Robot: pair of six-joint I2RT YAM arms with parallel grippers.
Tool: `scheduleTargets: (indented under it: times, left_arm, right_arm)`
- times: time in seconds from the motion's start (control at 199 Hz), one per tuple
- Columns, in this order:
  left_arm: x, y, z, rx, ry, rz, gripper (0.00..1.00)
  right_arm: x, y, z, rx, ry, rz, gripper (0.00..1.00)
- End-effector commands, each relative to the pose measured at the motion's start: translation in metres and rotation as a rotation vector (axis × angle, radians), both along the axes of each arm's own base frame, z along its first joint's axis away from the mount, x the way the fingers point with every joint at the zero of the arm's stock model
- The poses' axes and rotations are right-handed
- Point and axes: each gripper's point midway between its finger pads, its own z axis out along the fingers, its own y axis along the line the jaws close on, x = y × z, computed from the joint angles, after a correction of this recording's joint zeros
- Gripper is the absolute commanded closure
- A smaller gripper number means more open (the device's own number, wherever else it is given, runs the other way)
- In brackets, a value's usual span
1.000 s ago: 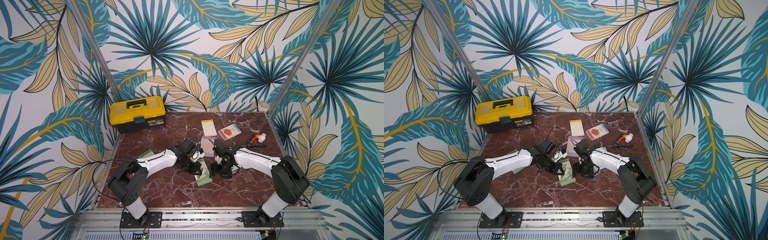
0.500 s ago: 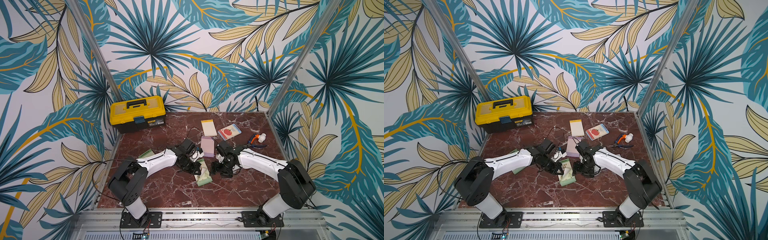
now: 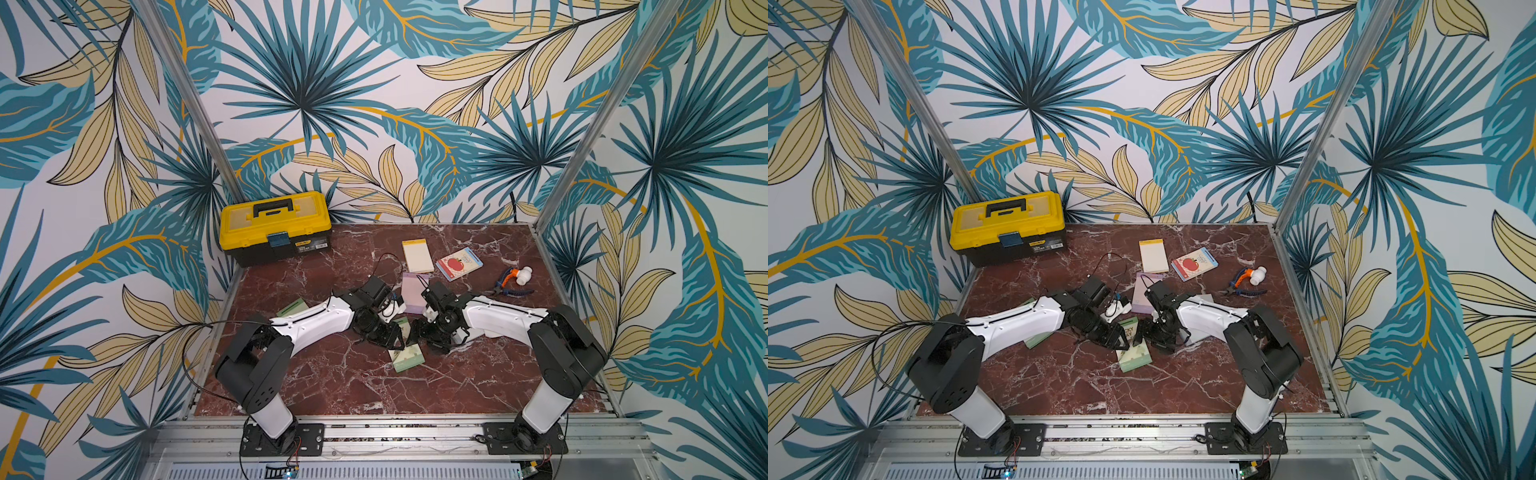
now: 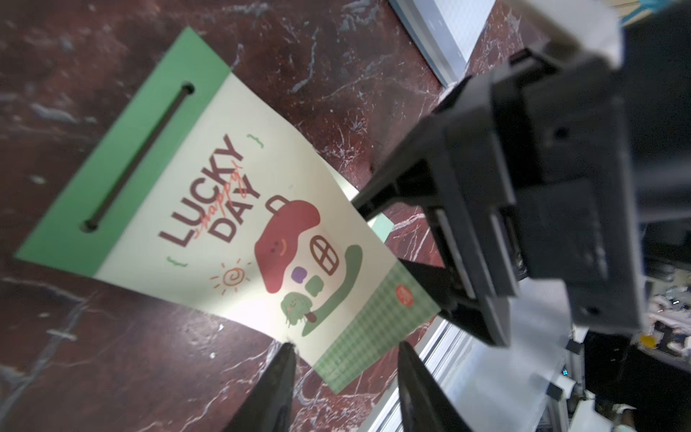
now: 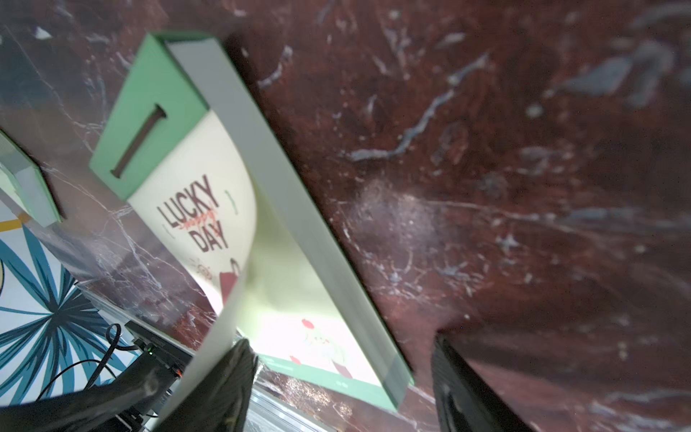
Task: Tear off pages from different memo pads
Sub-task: Pick up the memo pad from the center of the board.
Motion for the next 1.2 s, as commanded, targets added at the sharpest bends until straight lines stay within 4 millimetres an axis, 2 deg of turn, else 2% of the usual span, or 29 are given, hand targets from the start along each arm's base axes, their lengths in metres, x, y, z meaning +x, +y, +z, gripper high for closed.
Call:
scheduleTargets:
  times: [0.0,0.08,0.231,0.397,0.658,0.713,0.748,0.884,0.999,1.195]
  left_arm:
    - [0.006,0.004,0.038,-0.032,-0.100,0.023,0.43]
    - [0.005,0.007,0.043,-0.047,-0.129,0.038,0.41]
    - [0.001,0.013,0.030,-0.032,-0.131,0.043,0.41]
    - [-0.009,-0.002,0.027,-0.023,-0.156,-0.038,0.41]
    - [0.003,-0.011,0.011,0.043,-0.135,-0.014,0.42]
    - [0.005,-0.013,0.008,0.052,-0.126,-0.011,0.46]
    - [0.005,-0.014,0.005,0.056,-0.115,-0.015,0.53]
    - [0.007,-0.016,0.004,0.068,-0.094,-0.018,1.00]
    - [0.007,-0.013,0.013,0.064,-0.103,0.021,1.00]
    - [0.008,-0.020,0.058,-0.034,-0.189,0.003,1.00]
  right_arm:
    - [0.001,0.005,0.001,0.012,0.004,-0.004,0.25]
    - [0.002,0.005,0.003,0.017,0.001,-0.008,0.24]
    - [0.001,0.007,0.006,0.030,-0.002,-0.009,0.24]
    - [0.002,0.010,0.010,0.046,-0.007,-0.009,0.24]
    - [0.001,0.012,0.012,0.059,-0.005,-0.012,0.25]
    - [0.001,0.011,0.012,0.062,-0.006,-0.012,0.25]
    - [0.000,0.011,0.012,0.064,-0.006,-0.013,0.26]
    - [-0.002,0.009,0.012,0.061,-0.011,-0.018,0.34]
    - [-0.001,0.002,0.014,0.022,-0.036,-0.005,0.38]
    - [-0.005,-0.006,0.017,-0.001,-0.063,0.083,0.27]
